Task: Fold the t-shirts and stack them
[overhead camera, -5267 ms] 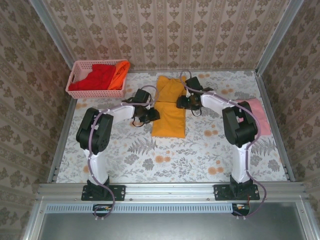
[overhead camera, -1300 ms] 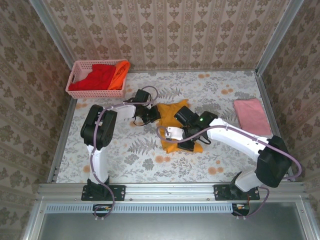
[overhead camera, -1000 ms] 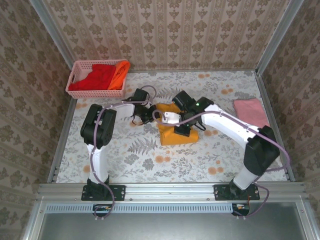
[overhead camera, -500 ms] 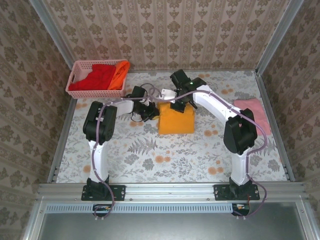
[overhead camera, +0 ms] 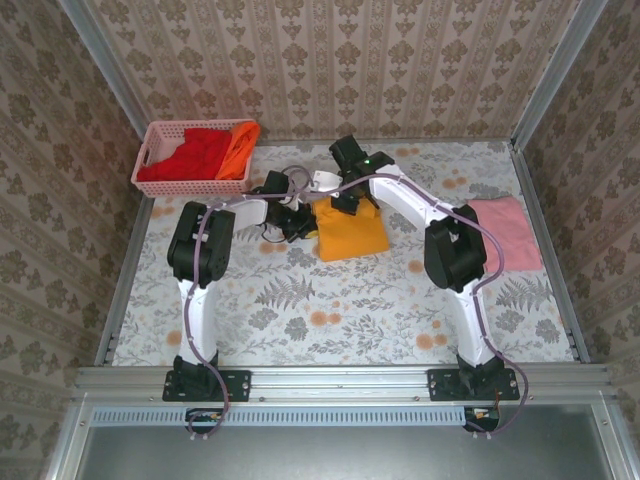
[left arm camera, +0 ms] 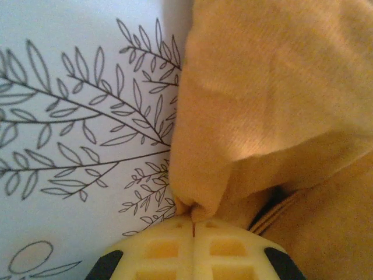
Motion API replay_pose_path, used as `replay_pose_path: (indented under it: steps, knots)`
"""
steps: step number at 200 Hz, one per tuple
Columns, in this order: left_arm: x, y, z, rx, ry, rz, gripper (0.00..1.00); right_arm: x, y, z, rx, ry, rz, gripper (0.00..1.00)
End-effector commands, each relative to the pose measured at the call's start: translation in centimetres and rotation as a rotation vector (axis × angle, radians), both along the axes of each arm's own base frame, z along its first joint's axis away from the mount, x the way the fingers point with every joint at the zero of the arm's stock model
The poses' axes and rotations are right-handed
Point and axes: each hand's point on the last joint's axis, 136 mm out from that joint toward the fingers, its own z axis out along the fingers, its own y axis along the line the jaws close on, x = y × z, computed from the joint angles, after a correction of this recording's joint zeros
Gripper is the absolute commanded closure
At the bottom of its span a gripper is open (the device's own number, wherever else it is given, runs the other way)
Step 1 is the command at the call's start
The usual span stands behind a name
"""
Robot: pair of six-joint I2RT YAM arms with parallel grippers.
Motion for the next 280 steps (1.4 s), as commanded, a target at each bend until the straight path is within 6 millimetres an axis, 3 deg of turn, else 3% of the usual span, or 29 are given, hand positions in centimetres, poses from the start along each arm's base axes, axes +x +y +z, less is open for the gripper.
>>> replay_pose_path:
  steps: [1,25,39,57,69,83,119,146,181,230,249,262,280]
  knots:
    - [-2.5,3.0,-6.3,0.179,0.137,0.026,1.0,2.0,0.8,0.3,0.033,-0.045,-0.023,0.99]
    - [-2.3,3.2,-6.0,0.18,0.129,0.03,1.0,2.7,1.0,-0.1,0.04,-0.046,-0.046,0.89]
    - [-2.2,3.3,-5.7,0.174,0.121,0.032,1.0,3.1,0.8,0.6,0.053,-0.055,-0.079,0.59]
    - [-2.1,3.6,-5.3,0.175,0.109,0.04,1.0,3.2,0.6,2.2,0.102,-0.061,-0.12,0.34]
    - [-2.0,3.8,-5.0,0.176,0.1,0.047,1.0,3.2,0.2,3.3,0.132,-0.069,-0.15,0.23]
    - [-2.0,4.1,-4.5,0.174,0.09,0.057,0.98,3.2,-0.3,4.7,0.176,-0.094,-0.186,0.18]
    - [-2.0,4.7,-2.4,0.154,0.045,0.088,0.88,3.0,-2.1,8.1,0.402,-0.154,-0.375,0.13]
    - [-1.9,5.1,0.1,0.151,-0.019,0.102,0.75,2.9,-4.6,8.1,0.53,-0.13,-0.611,0.14]
    - [-1.1,5.6,3.5,0.145,-0.113,0.141,0.58,2.2,-7.4,5.1,0.536,-0.013,-0.889,0.15]
    - [1.6,4.5,7.7,0.089,-0.264,0.196,0.3,1.3,-7.3,0.4,0.498,0.197,-1.002,0.22]
    - [2.7,3.9,8.2,0.043,-0.286,0.228,0.28,0.6,-7.4,-1.8,0.481,0.288,-1.04,0.28]
    - [2.9,3.6,7.4,0.047,-0.259,0.232,0.29,0.4,-7.3,-2.7,0.476,0.32,-1.05,0.33]
    - [3.0,3.4,5.7,0.078,-0.18,0.217,0.43,0.0,-7.2,-3.7,0.47,0.347,-1.061,0.43]
